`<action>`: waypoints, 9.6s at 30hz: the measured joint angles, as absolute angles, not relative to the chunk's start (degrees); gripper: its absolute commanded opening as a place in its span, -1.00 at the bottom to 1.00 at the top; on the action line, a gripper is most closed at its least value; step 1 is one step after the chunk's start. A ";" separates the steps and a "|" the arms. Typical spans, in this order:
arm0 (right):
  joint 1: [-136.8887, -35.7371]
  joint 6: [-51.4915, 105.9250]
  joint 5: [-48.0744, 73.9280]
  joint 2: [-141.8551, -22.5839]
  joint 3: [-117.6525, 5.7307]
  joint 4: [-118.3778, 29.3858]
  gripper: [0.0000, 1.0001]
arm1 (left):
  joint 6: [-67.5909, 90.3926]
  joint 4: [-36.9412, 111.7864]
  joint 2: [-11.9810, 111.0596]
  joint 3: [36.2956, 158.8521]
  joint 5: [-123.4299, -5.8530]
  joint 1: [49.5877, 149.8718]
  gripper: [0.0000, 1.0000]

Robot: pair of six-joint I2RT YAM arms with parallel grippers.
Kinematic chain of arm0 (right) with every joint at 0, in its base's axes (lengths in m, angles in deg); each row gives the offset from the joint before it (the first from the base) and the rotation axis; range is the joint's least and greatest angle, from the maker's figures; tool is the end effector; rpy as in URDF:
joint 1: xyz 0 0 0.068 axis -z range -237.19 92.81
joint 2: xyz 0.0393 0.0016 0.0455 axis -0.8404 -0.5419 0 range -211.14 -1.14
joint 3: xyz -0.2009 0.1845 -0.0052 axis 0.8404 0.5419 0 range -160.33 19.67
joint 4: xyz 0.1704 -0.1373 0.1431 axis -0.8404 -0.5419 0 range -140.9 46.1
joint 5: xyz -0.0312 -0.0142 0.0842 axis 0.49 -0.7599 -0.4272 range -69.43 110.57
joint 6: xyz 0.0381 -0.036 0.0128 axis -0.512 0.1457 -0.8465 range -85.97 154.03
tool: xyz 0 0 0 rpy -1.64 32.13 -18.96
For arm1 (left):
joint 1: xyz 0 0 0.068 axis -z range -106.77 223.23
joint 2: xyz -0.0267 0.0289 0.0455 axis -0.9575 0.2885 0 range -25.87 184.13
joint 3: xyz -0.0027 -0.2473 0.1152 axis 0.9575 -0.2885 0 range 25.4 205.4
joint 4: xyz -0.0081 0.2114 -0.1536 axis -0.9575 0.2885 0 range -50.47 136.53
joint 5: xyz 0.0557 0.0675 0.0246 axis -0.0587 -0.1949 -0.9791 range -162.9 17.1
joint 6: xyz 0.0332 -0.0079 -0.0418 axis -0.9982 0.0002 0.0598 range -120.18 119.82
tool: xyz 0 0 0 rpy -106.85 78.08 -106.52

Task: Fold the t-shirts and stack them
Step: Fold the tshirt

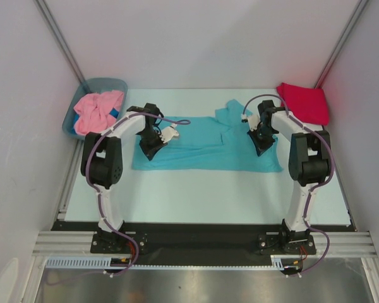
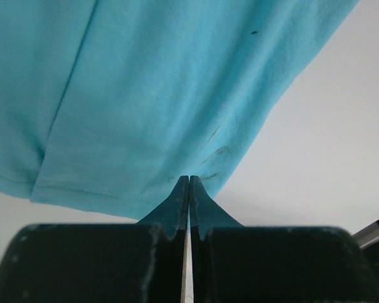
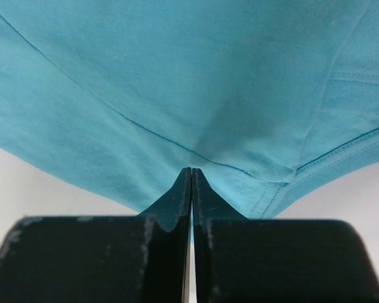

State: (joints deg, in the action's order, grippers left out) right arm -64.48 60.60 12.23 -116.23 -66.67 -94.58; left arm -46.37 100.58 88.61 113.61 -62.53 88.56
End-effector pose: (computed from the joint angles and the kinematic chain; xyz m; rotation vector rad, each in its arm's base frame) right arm 0.3917 0.0553 0.1799 -0.8725 2.7984 0.1654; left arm 0.3655 -0.1068 0.1902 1.5595 2.6080 -0.2470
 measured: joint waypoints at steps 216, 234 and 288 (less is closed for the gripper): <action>-67.82 56.77 14.52 -115.66 -76.07 -89.02 0.76 | -46.57 77.52 92.24 122.85 -78.05 83.95 0.29; -62.90 51.79 17.02 -144.95 -108.40 -81.70 0.46 | -45.08 70.75 100.78 133.85 -78.79 84.26 0.18; -68.10 41.12 16.14 -152.47 -115.81 -69.29 -0.14 | -42.18 64.83 100.67 133.08 -80.26 87.40 0.03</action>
